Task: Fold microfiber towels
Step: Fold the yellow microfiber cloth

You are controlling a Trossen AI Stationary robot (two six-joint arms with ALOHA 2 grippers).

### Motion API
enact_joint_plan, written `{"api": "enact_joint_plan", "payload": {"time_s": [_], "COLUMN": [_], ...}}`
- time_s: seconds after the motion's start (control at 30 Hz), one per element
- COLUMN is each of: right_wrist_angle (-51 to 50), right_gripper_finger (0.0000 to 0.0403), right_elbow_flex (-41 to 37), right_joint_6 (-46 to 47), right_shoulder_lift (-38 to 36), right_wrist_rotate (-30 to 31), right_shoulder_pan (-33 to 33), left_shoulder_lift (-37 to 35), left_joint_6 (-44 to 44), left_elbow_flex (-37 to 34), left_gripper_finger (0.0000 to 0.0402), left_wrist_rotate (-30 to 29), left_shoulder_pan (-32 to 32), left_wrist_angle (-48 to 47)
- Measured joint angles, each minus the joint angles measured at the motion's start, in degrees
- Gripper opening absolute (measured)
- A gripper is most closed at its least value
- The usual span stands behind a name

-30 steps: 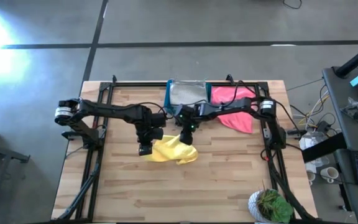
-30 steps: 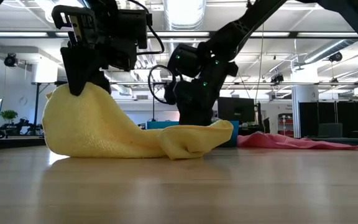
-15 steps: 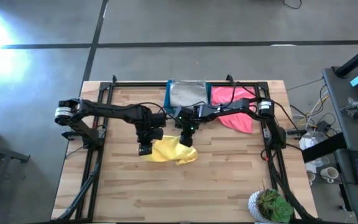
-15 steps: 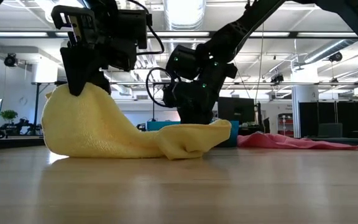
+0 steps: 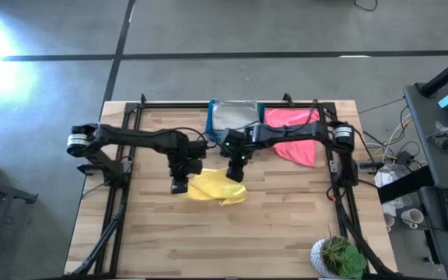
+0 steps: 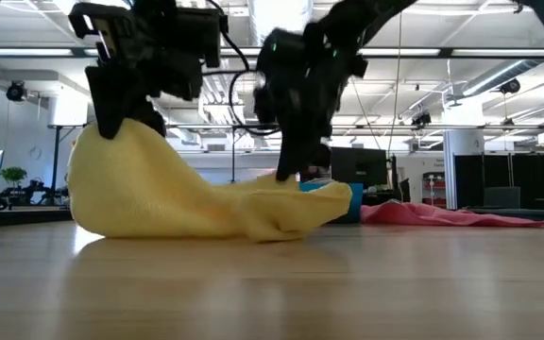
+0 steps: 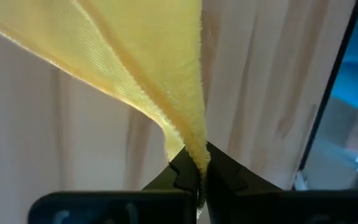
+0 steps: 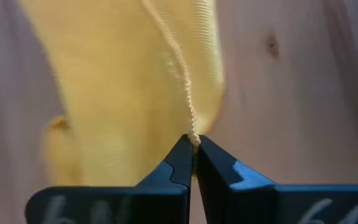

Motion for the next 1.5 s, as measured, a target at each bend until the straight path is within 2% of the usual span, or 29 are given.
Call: {"api": "enact_joint_plan", "payload": {"time_s": [0.07,0.23,0.43,0.7,0.97,1.03,1.13,1.27,1.37,1.5], "right_wrist_angle": [-0.9,-0.7,-1.2,-1.2,-1.5,-2.6,-3.6,-3.8,-3.6,-3.4], "right_gripper_finger": [0.0009,0.0009,0.0008,0.0008,0.0008,0.0008,0.0008,0.0008,0.0008,0.0008], "right_elbow_flex": [0.0,0.0,0.1,0.6,4.3,4.9,5.2,5.4,6.5,9.0], "right_joint_6": [3.4,11.0,19.9,23.3,14.6,11.7,8.2,2.7,-2.0,-7.7], "right_shoulder_lift": [-2.7,-10.0,-17.1,-23.3,-23.9,-23.8,-23.7,-23.8,-23.9,-24.1], "right_wrist_rotate": [0.8,8.5,21.9,35.4,42.8,45.5,48.3,49.8,51.1,51.6], "right_shoulder_pan": [1.7,7.1,13.1,19.1,20.0,20.0,19.6,18.4,17.5,17.2], "left_shoulder_lift": [-1.3,-3.5,-4.9,-5.6,-5.8,-5.8,-5.8,-5.8,-5.7,-5.7], "left_joint_6": [2.4,7.1,7.4,7.4,8.7,8.8,8.8,11.3,13.5,14.5], "left_elbow_flex": [1.1,4.9,12.4,24.1,33.7,35.1,36.4,36.7,36.7,36.7], "left_gripper_finger": [0.0000,0.0000,0.0000,0.0000,0.0000,0.0000,0.0000,0.0000,0.0000,0.0000], "left_wrist_rotate": [-1.3,-2.9,-7.4,-7.5,-9.5,-13.8,-23.7,-35.2,-39.2,-40.0], "left_shoulder_pan": [0.0,0.0,0.0,0.0,0.0,0.0,0.0,0.0,0.0,0.0], "left_wrist_angle": [-3.1,-11.2,-19.3,-28.5,-28.4,-28.5,-28.5,-28.5,-28.5,-28.5]}}
